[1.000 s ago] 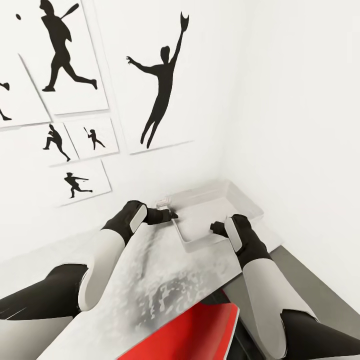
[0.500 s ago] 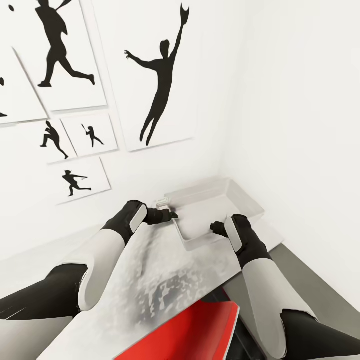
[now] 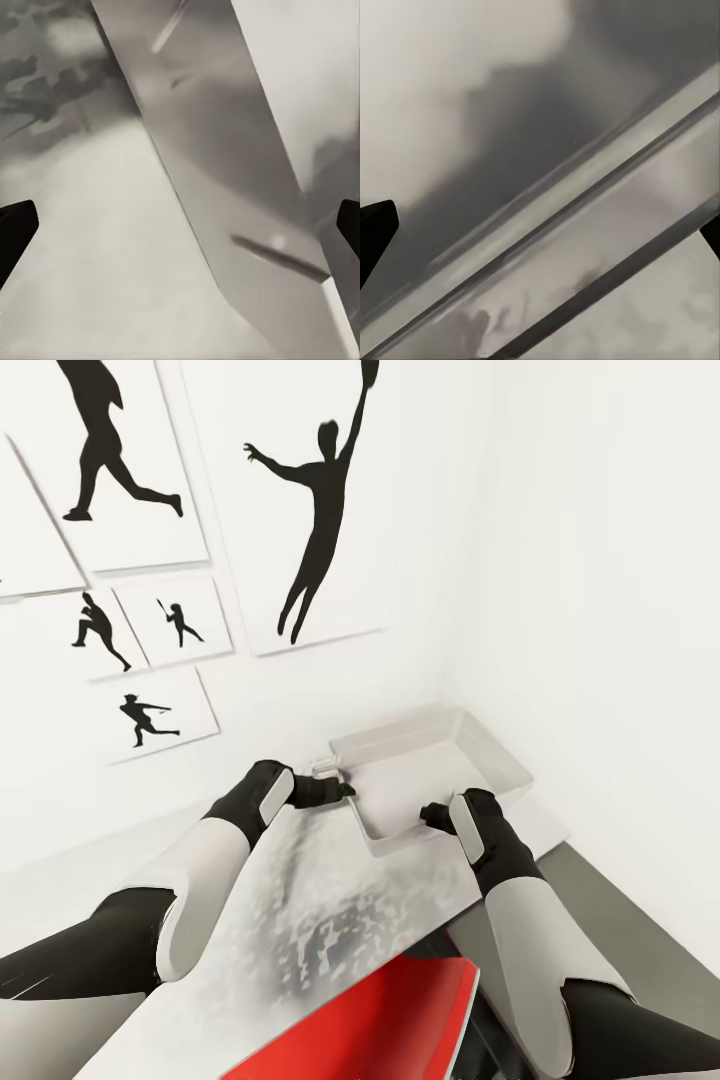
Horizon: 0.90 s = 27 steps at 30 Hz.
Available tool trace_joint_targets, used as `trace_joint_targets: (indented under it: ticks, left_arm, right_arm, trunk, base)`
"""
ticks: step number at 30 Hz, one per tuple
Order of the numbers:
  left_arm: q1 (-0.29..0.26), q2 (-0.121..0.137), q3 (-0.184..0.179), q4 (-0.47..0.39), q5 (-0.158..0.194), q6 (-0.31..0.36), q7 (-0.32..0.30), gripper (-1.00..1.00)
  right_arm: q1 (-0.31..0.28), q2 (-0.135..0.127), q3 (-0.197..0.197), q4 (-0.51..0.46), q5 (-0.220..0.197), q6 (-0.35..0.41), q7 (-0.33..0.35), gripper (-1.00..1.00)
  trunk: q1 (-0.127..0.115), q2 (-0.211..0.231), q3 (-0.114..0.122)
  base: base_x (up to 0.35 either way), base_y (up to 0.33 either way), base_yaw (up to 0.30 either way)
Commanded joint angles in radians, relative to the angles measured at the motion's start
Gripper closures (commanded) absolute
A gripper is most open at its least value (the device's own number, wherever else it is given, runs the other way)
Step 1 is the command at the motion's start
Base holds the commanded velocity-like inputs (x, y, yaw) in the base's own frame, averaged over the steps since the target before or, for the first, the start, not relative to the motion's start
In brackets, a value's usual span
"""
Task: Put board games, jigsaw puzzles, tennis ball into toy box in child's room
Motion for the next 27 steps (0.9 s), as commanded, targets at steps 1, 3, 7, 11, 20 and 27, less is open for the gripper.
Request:
trace_joint_targets:
  ticks: [1,3,7,11,20,27]
  left_arm:
    - [-0.001,-0.001,0.005,-0.003,0.003,0.006,0.0,-1.0]
    - [-0.001,-0.001,0.005,-0.009,0.003,0.007,0.0,-1.0]
    - [-0.001,-0.001,0.005,-0.035,0.006,0.008,0.001,-1.0]
    - [-0.001,-0.001,0.006,-0.041,0.006,0.008,0.001,-1.0]
    - [-0.001,-0.001,0.006,-0.042,0.007,0.008,0.001,-1.0]
    - [-0.001,-0.001,0.006,-0.042,0.007,0.008,0.001,-1.0]
  right_arm:
    - [-0.001,0.001,-0.002,-0.001,-0.007,0.003,-0.009,-1.0]
    - [-0.001,0.001,-0.002,-0.001,-0.007,0.003,-0.009,-1.0]
    - [-0.001,0.001,-0.001,-0.001,-0.007,0.003,-0.009,-1.0]
    - [-0.001,0.001,-0.001,-0.001,-0.007,0.003,-0.009,-1.0]
    - [-0.001,0.001,-0.001,-0.001,-0.007,0.003,-0.009,-1.0]
    - [-0.001,0.001,-0.001,-0.001,-0.007,0.003,-0.009,-1.0]
  trunk:
    - [0.001,-0.002,-0.003]
    - [0.001,-0.002,-0.004]
    - [0.001,-0.002,-0.005]
    - [0.001,-0.002,-0.006]
    - [0.001,-0.002,-0.006]
    - [0.001,-0.002,-0.006]
  base:
    - [0.0,0.0,0.0]
    - [0.0,0.0,0.0]
    - [0.0,0.0,0.0]
    - [0.0,0.0,0.0]
    - [0.0,0.0,0.0]
    - [0.0,0.0,0.0]
